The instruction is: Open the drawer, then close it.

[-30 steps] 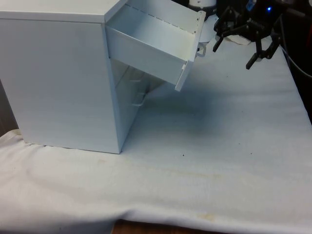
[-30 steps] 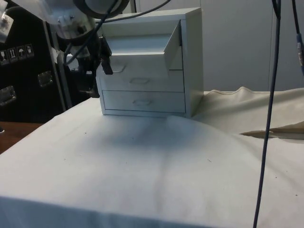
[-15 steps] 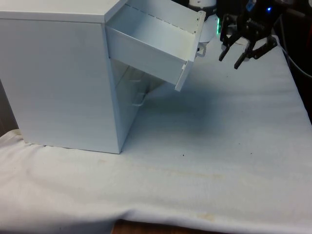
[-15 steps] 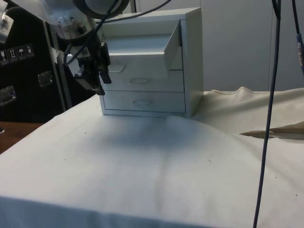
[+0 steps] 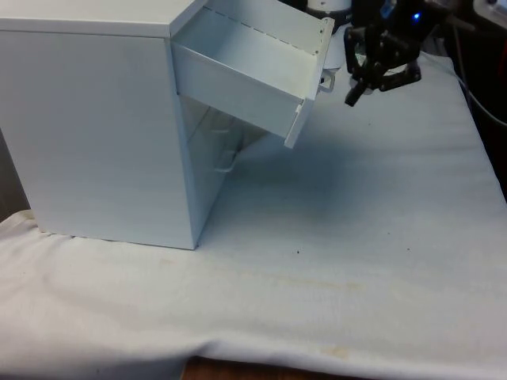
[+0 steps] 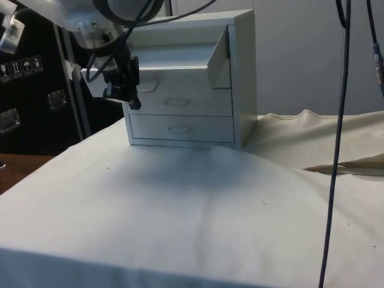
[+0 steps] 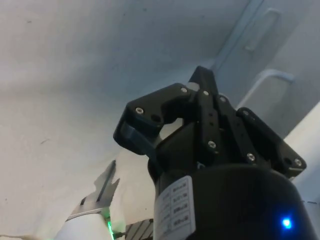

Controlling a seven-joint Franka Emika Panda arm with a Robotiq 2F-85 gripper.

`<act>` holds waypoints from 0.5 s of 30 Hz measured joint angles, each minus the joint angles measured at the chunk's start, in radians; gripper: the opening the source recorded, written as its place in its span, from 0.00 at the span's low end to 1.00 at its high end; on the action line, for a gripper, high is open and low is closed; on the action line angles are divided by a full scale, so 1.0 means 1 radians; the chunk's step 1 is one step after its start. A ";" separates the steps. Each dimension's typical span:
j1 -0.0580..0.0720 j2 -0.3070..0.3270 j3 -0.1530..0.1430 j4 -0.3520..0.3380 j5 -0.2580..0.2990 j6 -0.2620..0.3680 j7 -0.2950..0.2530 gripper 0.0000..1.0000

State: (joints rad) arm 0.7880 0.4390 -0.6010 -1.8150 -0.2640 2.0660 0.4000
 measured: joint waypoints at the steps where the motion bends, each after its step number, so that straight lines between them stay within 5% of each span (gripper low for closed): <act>1: 0.000 0.000 0.000 0.000 0.000 0.000 0.000 0.00; 15: 0.001 0.009 -0.035 0.019 -0.044 -0.032 -0.024 0.00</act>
State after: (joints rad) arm 0.7890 0.4480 -0.6360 -1.7960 -0.3080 2.0340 0.3760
